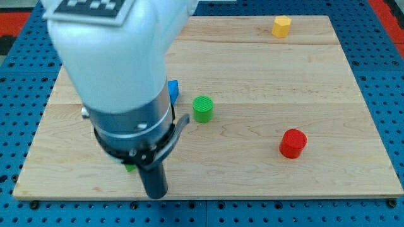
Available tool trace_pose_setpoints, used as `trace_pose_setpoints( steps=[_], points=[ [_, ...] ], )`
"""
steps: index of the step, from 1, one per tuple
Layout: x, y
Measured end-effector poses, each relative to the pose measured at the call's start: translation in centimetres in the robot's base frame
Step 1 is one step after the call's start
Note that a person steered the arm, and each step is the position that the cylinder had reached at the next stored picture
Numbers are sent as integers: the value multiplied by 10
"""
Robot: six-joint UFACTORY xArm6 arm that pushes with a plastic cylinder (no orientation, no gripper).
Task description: Push the green star to the bottom center
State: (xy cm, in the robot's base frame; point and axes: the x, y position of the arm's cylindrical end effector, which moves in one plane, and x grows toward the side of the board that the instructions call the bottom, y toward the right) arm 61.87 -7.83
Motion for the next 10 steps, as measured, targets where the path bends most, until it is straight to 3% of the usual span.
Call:
trace_pose_setpoints(
  steps=[1, 2, 10],
  points=[
    [-29, -72],
    [-55, -61],
    [-63, -90]
  ],
)
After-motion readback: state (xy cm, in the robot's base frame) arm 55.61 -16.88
